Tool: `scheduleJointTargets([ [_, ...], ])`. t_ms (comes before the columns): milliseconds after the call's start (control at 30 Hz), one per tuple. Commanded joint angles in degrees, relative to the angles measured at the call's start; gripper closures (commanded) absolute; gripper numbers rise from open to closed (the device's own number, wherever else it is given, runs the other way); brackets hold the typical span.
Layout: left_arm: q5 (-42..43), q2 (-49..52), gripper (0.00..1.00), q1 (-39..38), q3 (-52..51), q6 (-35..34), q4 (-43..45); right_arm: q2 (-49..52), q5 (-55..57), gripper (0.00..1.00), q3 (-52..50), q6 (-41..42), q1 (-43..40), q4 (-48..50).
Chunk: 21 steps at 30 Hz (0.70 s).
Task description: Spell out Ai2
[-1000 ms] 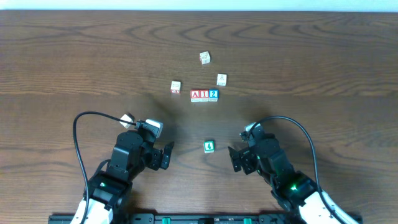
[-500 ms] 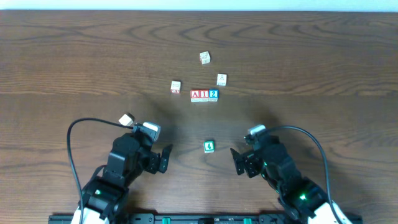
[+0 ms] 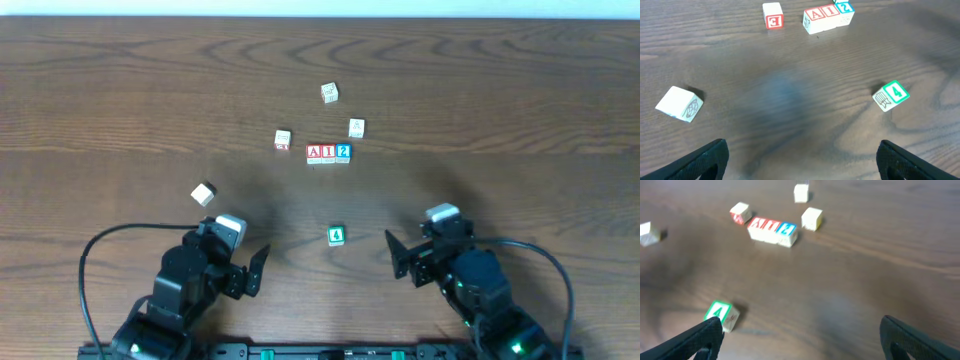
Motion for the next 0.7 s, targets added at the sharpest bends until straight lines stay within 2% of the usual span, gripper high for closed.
scheduleJointTargets([
  [0, 0.8, -3.8, 0.05, -0.2, -0.2, -0.7, -2.3, -3.8, 0.2, 0.01, -1.8, 1.0, -3.1, -0.3],
  [300, 0.8, -9.9, 0.05, -0.2, -0.3, -0.7, -10.8, -13.0, 0.2, 0.01, -8.8, 1.0, -9.9, -0.4],
  [533, 0.8, -14.1, 0.05, -0.2, -5.1, -0.6, -12.0, -13.2, 0.2, 0.01, -8.9, 1.0, -11.9, 0.6],
  [667, -1.9, -16.3, 0.05, -0.1, -8.4, -0.7, -13.3, -13.2, 0.2, 0.01, -8.9, 1.0, -17.1, 0.6],
])
